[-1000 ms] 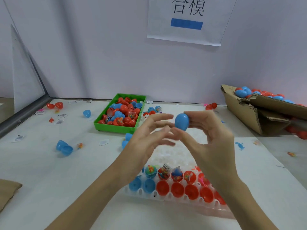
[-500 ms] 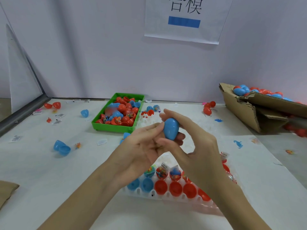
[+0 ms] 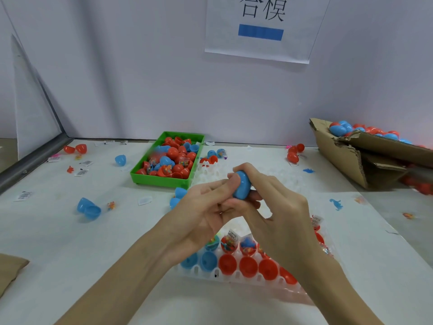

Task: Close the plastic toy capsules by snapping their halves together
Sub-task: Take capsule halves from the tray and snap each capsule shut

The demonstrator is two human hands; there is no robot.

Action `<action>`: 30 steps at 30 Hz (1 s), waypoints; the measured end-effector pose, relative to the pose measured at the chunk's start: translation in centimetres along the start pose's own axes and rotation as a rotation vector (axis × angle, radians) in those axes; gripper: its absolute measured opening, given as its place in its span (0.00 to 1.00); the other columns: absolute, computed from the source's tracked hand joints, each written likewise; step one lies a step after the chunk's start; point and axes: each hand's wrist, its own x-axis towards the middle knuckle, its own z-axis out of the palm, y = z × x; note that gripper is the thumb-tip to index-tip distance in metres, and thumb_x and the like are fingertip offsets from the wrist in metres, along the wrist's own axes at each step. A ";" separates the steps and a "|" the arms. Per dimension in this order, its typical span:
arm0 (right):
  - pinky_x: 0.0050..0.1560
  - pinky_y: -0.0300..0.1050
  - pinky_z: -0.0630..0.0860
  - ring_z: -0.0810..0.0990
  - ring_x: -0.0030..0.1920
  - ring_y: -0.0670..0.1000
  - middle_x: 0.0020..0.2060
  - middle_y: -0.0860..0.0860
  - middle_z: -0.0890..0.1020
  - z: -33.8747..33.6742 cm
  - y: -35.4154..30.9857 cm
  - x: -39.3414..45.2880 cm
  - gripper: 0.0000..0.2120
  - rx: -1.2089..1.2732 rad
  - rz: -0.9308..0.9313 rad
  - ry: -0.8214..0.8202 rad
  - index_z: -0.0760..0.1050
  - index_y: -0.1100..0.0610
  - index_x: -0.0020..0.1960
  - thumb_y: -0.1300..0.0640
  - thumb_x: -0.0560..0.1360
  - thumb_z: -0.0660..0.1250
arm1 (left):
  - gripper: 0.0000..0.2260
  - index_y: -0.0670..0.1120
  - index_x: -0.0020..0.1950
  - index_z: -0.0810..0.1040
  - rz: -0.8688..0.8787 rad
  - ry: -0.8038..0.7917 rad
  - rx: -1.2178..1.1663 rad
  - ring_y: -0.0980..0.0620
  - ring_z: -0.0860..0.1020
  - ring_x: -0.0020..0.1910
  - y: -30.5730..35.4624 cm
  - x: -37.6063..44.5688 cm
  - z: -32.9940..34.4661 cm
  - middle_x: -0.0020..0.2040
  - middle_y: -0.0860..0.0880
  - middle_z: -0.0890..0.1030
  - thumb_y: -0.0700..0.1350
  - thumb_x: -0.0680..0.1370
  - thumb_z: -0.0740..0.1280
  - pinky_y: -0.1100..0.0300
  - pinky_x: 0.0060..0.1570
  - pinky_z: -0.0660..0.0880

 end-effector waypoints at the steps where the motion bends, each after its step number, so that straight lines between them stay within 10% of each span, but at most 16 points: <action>1: 0.56 0.31 0.78 0.81 0.49 0.45 0.54 0.54 0.85 0.0 0.1 0.0 0.24 0.020 0.000 -0.014 0.78 0.63 0.67 0.50 0.77 0.72 | 0.23 0.32 0.62 0.81 0.006 0.006 0.024 0.46 0.84 0.55 0.1 0.0 -0.2 0.54 0.38 0.85 0.50 0.78 0.70 0.60 0.56 0.81; 9: 0.47 0.37 0.82 0.85 0.51 0.47 0.57 0.50 0.84 -0.1 -1.0 0.1 0.22 0.371 0.087 -0.018 0.77 0.58 0.67 0.53 0.75 0.75 | 0.21 0.34 0.71 0.76 -0.136 -0.182 -0.198 0.38 0.76 0.71 0.5 -0.9 -0.9 0.70 0.33 0.77 0.45 0.82 0.68 0.47 0.74 0.71; 23: 0.54 0.31 0.79 0.84 0.53 0.45 0.56 0.52 0.84 -0.2 -0.2 -0.1 0.21 0.213 0.028 -0.038 0.79 0.63 0.66 0.64 0.74 0.76 | 0.21 0.31 0.70 0.75 -0.200 -0.308 -0.329 0.41 0.85 0.55 0.6 -0.7 -0.6 0.61 0.34 0.82 0.45 0.88 0.53 0.47 0.67 0.75; 30: 0.60 0.26 0.72 0.76 0.60 0.37 0.64 0.48 0.78 0.0 0.8 0.3 0.24 0.153 0.126 -0.117 0.74 0.50 0.73 0.50 0.78 0.70 | 0.20 0.41 0.67 0.82 0.005 -0.010 0.201 0.41 0.83 0.63 0.0 0.4 -1.3 0.63 0.38 0.83 0.52 0.81 0.68 0.51 0.63 0.80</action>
